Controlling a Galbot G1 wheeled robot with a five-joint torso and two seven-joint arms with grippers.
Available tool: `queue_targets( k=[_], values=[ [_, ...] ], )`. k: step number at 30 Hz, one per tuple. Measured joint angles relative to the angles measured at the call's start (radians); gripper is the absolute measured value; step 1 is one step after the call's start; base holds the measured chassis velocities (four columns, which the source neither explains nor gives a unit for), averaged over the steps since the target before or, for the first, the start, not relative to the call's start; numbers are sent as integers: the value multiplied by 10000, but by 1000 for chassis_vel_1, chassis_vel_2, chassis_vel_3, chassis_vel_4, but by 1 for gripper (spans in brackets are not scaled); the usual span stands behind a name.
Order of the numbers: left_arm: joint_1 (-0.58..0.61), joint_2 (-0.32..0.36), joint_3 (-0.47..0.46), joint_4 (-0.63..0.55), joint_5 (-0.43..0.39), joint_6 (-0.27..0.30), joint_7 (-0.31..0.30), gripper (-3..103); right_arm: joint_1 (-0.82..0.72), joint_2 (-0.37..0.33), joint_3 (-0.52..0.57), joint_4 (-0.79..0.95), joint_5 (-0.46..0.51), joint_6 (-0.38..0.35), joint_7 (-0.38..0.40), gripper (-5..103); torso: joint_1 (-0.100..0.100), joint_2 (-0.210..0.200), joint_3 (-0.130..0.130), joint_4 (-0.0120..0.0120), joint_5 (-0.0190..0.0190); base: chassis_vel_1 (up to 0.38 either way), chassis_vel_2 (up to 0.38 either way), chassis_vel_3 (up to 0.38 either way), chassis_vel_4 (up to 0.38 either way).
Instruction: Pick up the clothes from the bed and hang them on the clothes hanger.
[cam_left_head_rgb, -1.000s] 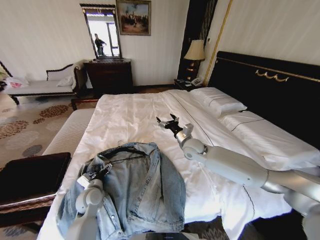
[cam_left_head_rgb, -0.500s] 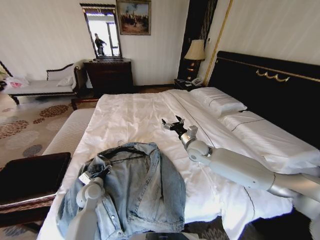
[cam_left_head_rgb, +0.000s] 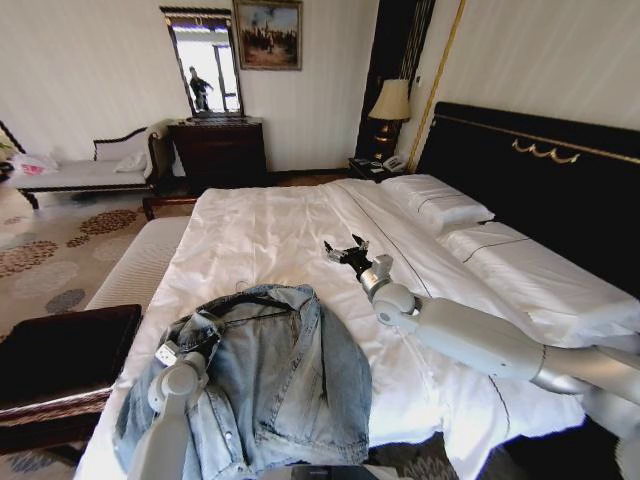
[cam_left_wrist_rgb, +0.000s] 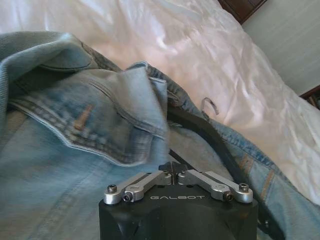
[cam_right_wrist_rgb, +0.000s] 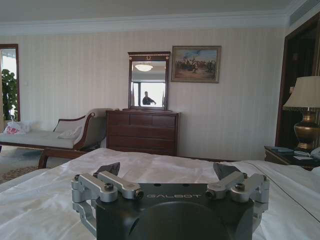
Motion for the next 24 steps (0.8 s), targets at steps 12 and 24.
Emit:
queue_targets(
  k=[12, 24],
  values=[
    [-11, 35, -9, -5, 250, -146, 101, 0, -8, 202, -113, -295, -218, 40, 109, 100, 0, 0, 0, -1, 0, 0, 0, 0, 0],
    [622, -236, 214, -490, 2241, -575, -159, 31, -111, 302, -108, -517, -357, 49, 106, 100, 0, 0, 0, 0, 1, 0, 0, 0, 0]
  ],
)
